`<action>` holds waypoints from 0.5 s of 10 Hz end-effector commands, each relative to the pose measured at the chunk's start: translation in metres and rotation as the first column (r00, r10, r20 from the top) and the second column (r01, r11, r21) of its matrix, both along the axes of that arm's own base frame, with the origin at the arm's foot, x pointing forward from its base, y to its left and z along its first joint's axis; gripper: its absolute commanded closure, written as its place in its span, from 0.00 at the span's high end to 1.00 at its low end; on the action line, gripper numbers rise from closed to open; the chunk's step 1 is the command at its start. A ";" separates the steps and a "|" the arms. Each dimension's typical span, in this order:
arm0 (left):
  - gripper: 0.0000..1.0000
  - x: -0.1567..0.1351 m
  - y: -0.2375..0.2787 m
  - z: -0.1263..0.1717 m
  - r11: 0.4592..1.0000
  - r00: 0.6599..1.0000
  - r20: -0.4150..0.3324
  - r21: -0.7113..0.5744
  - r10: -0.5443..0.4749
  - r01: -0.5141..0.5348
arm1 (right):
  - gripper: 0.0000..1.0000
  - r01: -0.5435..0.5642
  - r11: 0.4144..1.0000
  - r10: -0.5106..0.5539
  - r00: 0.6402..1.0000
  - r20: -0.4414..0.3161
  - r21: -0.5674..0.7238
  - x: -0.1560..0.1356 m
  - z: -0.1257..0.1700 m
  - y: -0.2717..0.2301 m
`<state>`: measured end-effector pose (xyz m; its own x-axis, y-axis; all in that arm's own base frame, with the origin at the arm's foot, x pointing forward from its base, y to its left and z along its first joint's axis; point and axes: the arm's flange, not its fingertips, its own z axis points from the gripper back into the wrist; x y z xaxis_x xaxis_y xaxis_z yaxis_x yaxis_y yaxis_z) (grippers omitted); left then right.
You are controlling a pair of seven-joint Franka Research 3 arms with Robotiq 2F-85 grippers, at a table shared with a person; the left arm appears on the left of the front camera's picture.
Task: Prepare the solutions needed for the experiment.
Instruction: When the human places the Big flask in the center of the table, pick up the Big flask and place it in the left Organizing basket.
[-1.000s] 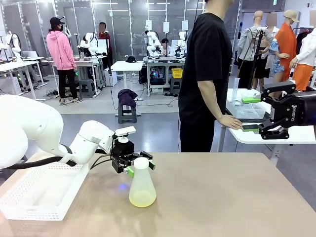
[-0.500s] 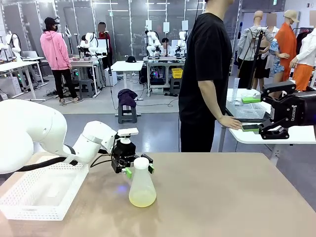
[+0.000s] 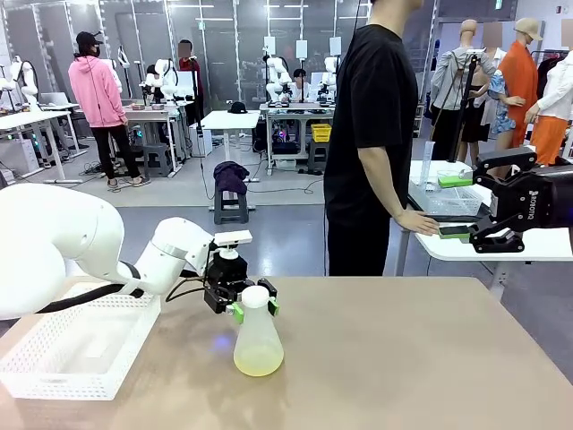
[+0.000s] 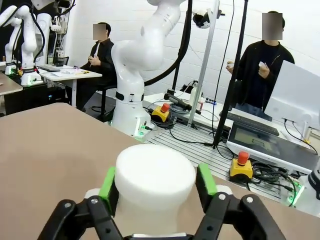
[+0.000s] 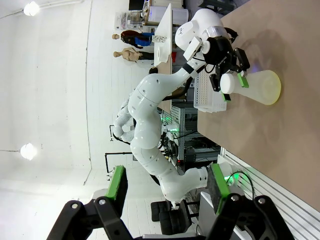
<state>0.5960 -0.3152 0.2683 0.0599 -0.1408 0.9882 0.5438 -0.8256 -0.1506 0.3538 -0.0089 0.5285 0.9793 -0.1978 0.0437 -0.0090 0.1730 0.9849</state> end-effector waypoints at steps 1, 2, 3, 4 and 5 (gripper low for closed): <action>0.64 0.006 -0.002 -0.002 1.000 0.999 -0.016 -0.001 -0.030 0.030 | 0.81 -0.001 1.000 0.001 1.000 0.008 0.013 0.000 0.001 0.001; 0.52 0.007 -0.003 -0.003 1.000 0.999 -0.016 0.006 -0.030 0.031 | 0.81 -0.001 1.000 0.001 1.000 0.008 0.013 0.000 0.001 0.001; 0.52 0.009 -0.004 -0.004 0.999 0.999 -0.018 0.012 -0.031 0.031 | 0.81 -0.001 1.000 0.001 1.000 0.008 0.013 0.000 0.001 0.001; 0.40 0.010 -0.004 -0.004 1.000 0.999 -0.017 0.015 -0.027 0.027 | 0.81 -0.001 1.000 0.001 1.000 0.008 0.013 0.000 0.001 0.001; 0.39 0.011 -0.004 -0.004 0.999 0.999 -0.027 0.013 -0.031 0.031 | 0.81 -0.001 1.000 0.001 1.000 0.008 0.013 0.000 0.001 0.001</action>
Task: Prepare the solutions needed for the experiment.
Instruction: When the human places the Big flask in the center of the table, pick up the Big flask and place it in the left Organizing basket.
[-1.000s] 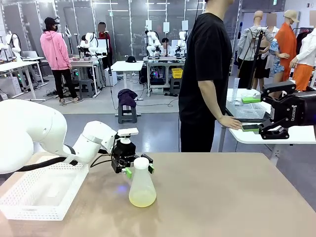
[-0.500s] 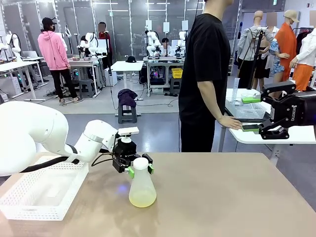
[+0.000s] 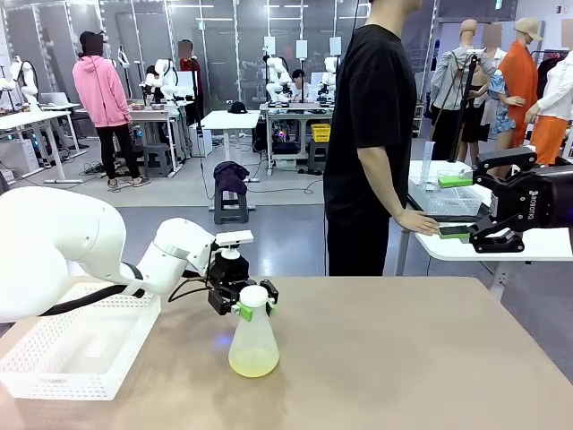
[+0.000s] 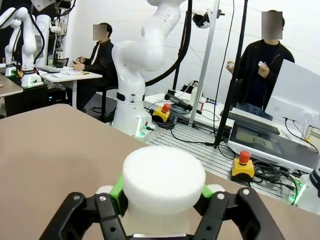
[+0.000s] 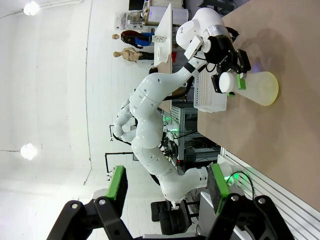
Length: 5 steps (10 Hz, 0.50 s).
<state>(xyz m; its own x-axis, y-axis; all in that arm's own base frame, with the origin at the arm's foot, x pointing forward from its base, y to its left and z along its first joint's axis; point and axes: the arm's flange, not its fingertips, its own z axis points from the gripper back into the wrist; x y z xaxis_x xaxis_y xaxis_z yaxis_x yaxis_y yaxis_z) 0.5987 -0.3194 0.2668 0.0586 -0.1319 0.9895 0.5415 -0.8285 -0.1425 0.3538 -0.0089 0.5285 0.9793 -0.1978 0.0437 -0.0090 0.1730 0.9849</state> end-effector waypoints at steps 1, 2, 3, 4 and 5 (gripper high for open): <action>0.28 0.008 0.001 -0.002 0.999 0.999 -0.030 0.025 -0.027 0.028 | 0.81 -0.001 1.000 0.001 1.000 0.008 0.013 0.000 0.001 0.001; 0.27 0.009 0.001 0.000 0.999 0.999 -0.029 0.023 -0.029 0.030 | 0.81 -0.001 1.000 0.001 1.000 0.008 0.013 0.000 0.001 0.001; 0.16 0.009 0.002 0.001 0.999 0.999 -0.040 0.014 -0.038 0.038 | 0.81 -0.001 1.000 0.001 1.000 0.008 0.013 0.000 0.001 0.001; 0.16 0.009 0.004 0.003 0.999 0.999 -0.029 0.011 -0.046 0.047 | 0.81 -0.001 1.000 0.001 1.000 0.008 0.013 0.000 0.001 0.001; 0.16 0.009 0.004 0.006 0.999 0.999 -0.023 0.009 -0.047 0.048 | 0.81 -0.001 1.000 0.001 1.000 0.008 0.013 0.000 0.001 0.001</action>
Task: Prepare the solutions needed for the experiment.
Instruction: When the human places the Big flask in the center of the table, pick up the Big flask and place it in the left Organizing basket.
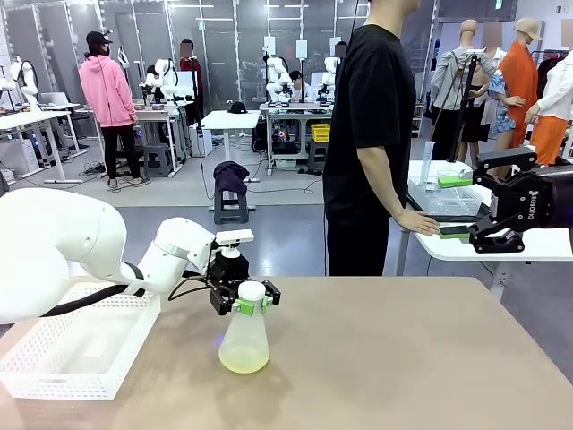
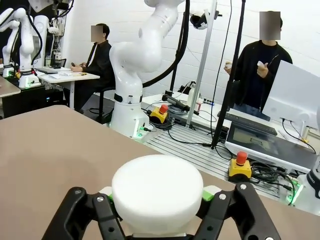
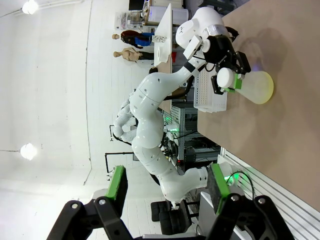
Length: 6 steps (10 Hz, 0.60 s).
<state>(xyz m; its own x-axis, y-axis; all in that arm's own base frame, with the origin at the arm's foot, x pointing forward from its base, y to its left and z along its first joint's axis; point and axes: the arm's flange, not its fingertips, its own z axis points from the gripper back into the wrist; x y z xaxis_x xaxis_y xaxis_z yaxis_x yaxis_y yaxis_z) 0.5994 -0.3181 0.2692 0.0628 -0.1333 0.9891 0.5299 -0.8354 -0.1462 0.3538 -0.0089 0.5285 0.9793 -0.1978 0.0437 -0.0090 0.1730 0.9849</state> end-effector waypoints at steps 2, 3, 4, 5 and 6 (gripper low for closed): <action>0.16 0.011 0.005 0.021 0.999 0.999 0.034 0.019 -0.041 0.040 | 0.81 -0.001 1.000 0.001 1.000 0.008 0.013 0.000 0.001 0.001; 0.16 0.011 0.005 0.037 0.998 0.997 0.056 0.017 -0.057 0.056 | 0.81 -0.001 1.000 0.001 1.000 0.008 0.013 0.000 0.001 0.001; 0.16 0.011 0.005 0.052 0.998 0.995 0.077 0.006 -0.063 0.063 | 0.81 -0.001 1.000 0.001 1.000 0.008 0.013 0.000 0.001 0.001; 0.16 0.012 0.005 0.067 0.998 0.992 0.102 0.001 -0.069 0.069 | 0.81 -0.001 1.000 0.001 1.000 0.008 0.013 0.000 0.001 0.001; 0.16 0.013 0.004 0.086 0.997 0.989 0.128 -0.016 -0.067 0.070 | 0.81 -0.001 1.000 0.001 1.000 0.008 0.013 0.000 0.001 0.001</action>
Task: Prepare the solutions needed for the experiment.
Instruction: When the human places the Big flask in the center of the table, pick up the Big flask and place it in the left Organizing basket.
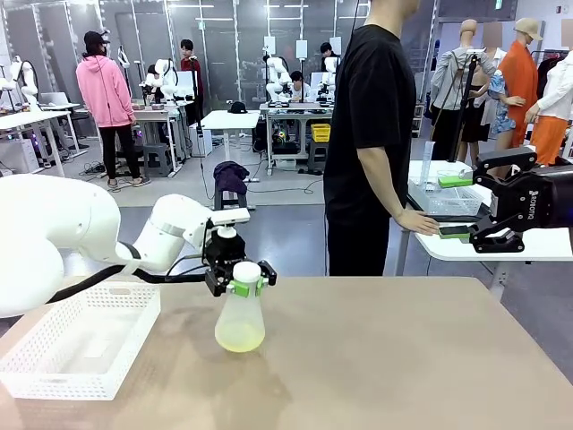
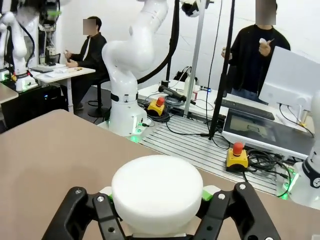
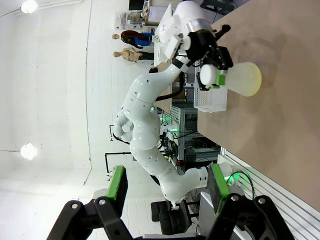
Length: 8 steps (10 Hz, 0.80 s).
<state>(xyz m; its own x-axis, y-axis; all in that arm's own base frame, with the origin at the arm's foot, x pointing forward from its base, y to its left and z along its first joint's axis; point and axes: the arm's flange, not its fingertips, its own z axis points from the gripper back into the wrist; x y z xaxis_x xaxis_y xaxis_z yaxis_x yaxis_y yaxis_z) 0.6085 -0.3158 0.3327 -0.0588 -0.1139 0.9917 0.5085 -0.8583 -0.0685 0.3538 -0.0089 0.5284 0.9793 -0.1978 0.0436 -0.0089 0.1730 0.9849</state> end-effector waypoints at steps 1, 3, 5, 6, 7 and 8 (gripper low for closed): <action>0.16 0.005 0.004 0.046 0.999 0.998 0.060 -0.026 -0.018 0.020 | 0.81 -0.001 1.000 0.001 1.000 0.008 0.013 0.000 0.001 0.001; 0.16 0.005 0.024 0.093 0.997 0.987 0.154 -0.072 0.034 -0.024 | 0.81 -0.001 1.000 0.001 1.000 0.008 0.013 0.000 0.001 0.001; 0.16 0.005 0.067 0.133 0.986 0.961 0.237 -0.117 0.146 -0.121 | 0.81 -0.001 1.000 0.001 1.000 0.008 0.013 0.000 0.001 0.001; 0.16 0.002 0.088 0.147 0.973 0.941 0.270 -0.161 0.206 -0.167 | 0.81 -0.001 1.000 0.001 1.000 0.008 0.013 0.000 0.001 0.001; 0.16 -0.004 0.112 0.158 0.957 0.926 0.278 -0.209 0.257 -0.203 | 0.81 -0.001 1.000 0.001 1.000 0.008 0.013 0.000 0.001 0.001; 0.16 -0.013 0.138 0.165 0.936 0.903 0.289 -0.247 0.318 -0.251 | 0.81 -0.001 1.000 0.001 1.000 0.008 0.013 0.000 0.001 0.001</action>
<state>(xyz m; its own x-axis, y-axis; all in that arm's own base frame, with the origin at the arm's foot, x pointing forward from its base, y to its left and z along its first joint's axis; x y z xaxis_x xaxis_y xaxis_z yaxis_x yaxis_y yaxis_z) 0.6336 -0.1909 0.5055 -0.3436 -0.0058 0.9391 0.6649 -0.7077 0.2389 0.3539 -0.0092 0.5284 0.9791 -0.1987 0.0435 -0.0086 0.1734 0.9848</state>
